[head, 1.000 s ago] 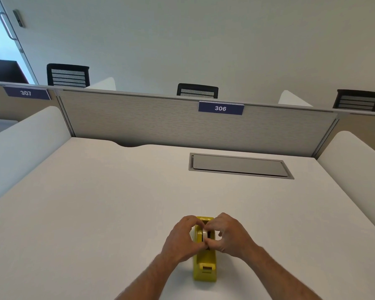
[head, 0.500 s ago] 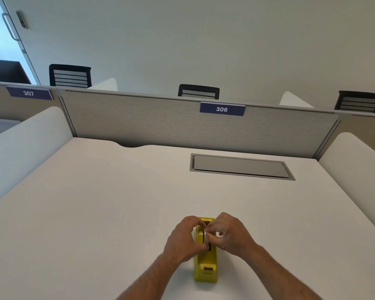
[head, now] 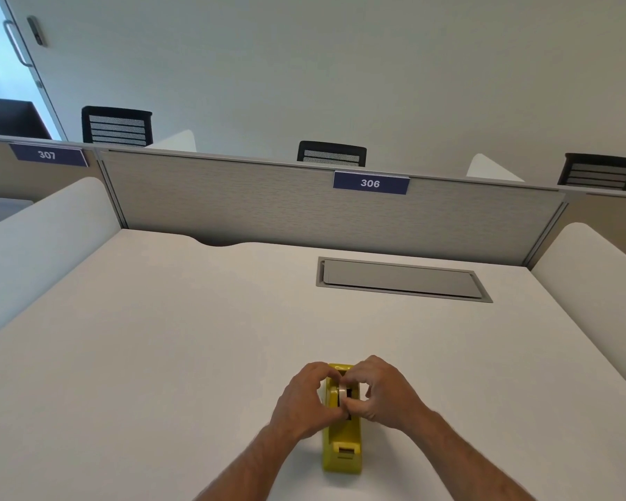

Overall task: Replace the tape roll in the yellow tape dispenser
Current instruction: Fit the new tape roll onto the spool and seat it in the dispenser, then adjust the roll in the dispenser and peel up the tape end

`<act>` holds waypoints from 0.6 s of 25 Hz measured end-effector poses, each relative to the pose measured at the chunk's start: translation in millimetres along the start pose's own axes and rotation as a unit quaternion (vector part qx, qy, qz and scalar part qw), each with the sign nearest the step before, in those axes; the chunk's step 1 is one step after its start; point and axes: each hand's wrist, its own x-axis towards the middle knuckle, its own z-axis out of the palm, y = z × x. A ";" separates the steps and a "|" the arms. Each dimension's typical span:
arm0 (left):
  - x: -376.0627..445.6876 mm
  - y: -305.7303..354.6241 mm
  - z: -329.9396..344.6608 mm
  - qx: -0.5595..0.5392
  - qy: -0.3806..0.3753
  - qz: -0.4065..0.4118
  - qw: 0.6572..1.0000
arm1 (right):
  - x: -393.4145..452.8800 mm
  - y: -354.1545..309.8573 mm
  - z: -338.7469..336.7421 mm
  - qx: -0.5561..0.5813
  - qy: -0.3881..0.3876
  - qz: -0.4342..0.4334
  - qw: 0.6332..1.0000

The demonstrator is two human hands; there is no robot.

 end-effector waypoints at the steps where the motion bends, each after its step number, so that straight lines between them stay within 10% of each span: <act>1: 0.0 -0.3 -0.3 0.000 -0.002 0.000 1.000 | -0.3 0.2 0.0 -0.001 -0.002 -0.002 1.000; 15: -0.7 1.6 -1.7 -0.023 -0.012 -0.022 0.999 | -0.3 -0.7 0.7 0.025 0.016 0.000 1.000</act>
